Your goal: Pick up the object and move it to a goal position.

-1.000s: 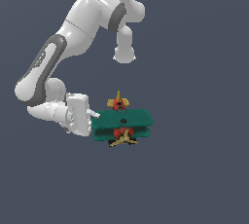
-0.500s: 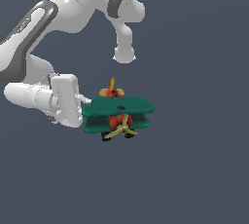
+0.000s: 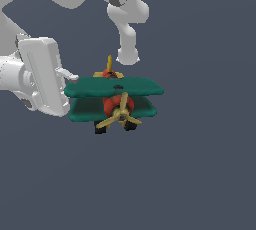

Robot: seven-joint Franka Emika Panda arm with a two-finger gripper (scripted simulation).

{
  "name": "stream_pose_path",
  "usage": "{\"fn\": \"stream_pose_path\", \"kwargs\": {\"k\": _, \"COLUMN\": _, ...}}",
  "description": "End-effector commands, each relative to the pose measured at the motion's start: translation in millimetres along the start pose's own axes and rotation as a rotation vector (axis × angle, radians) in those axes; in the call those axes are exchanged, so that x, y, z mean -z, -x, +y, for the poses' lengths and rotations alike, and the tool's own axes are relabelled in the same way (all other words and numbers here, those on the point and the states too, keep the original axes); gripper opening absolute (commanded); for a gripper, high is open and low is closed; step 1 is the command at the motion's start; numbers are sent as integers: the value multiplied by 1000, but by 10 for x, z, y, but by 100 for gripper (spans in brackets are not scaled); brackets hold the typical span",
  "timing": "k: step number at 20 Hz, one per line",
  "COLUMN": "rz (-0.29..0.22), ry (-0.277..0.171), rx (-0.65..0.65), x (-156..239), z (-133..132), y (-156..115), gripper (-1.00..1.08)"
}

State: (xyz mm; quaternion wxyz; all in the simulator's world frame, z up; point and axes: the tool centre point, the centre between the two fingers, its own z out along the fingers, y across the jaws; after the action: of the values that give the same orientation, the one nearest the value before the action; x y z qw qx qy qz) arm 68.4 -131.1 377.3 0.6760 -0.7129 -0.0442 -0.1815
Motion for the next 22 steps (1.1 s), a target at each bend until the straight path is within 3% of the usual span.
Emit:
{"fn": "stream_pose_path", "kwargs": {"k": 1, "rz": 1, "ry": -2, "rx": 5, "x": 32, "z": -274, "y": -126, "gripper": -100}}
{"fn": "stream_pose_path", "kwargs": {"k": 8, "rz": 4, "ry": -2, "rx": 5, "x": 94, "z": -637, "y": -324, "gripper": -100}}
{"fn": "stream_pose_path", "kwargs": {"k": 18, "rz": 4, "ry": 1, "rx": 2, "x": 106, "z": -674, "y": -362, "gripper": -100}}
{"fn": "stream_pose_path", "kwargs": {"k": 22, "rz": 4, "ry": 1, "rx": 2, "x": 61, "z": -822, "y": -408, "gripper": -100}}
